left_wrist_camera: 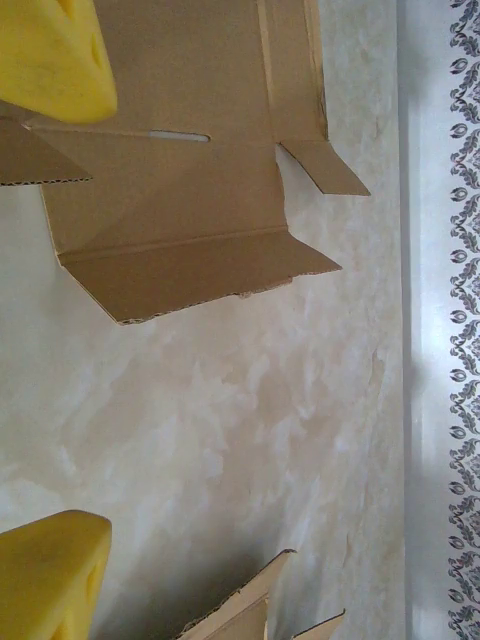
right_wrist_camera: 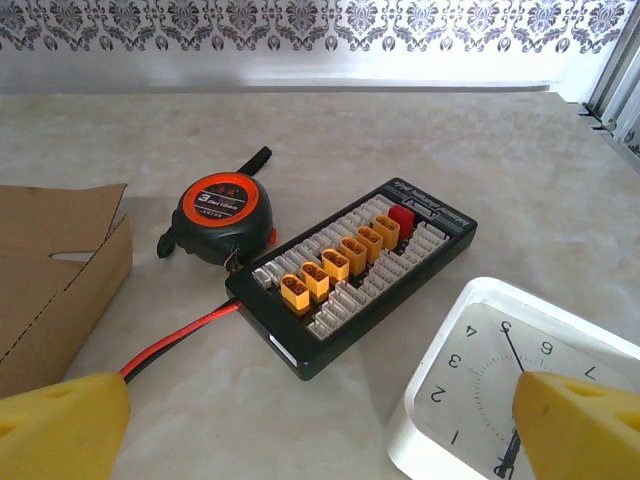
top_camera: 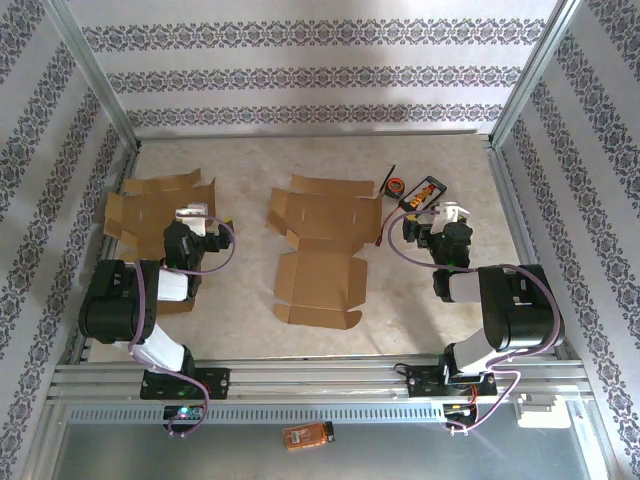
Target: Fold the paper box
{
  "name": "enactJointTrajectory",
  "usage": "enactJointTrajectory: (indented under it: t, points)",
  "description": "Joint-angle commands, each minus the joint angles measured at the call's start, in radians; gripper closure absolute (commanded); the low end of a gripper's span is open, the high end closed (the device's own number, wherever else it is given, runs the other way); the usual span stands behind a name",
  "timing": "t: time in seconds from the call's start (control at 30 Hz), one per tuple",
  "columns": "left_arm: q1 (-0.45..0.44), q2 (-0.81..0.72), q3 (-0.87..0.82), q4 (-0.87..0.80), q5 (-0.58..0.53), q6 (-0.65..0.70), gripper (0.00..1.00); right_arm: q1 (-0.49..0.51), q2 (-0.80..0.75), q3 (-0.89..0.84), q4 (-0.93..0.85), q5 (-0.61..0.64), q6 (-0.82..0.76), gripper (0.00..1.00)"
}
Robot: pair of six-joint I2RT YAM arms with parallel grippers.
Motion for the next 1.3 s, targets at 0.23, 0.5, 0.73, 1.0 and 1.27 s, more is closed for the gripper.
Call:
enactJointTrajectory:
  t: [0.23,0.5,0.73,1.0,1.27]
  points:
    - [-0.002,0.001,-0.005,-0.014,-0.01,-0.008,0.01,-0.01,0.003,0.016,0.004,0.013,0.015,0.02]
    - [-0.002,-0.004,-0.019,0.008,-0.009,-0.004,0.01,-0.01,0.0,0.02,-0.004,0.007,0.014,0.02]
    - [-0.003,-0.174,-0.099,0.017,-0.057,-0.02,0.01,0.034,-0.258,0.091,-0.372,0.101,0.03,0.02]
    - [-0.094,-0.546,0.144,-0.687,-0.105,-0.459,0.04,0.184,-0.187,0.567,-1.087,-0.098,0.422,0.06]
    - [-0.434,-0.419,0.515,-1.104,0.267,-0.543,0.08,0.229,0.243,1.066,-1.466,-0.063,0.341,0.06]
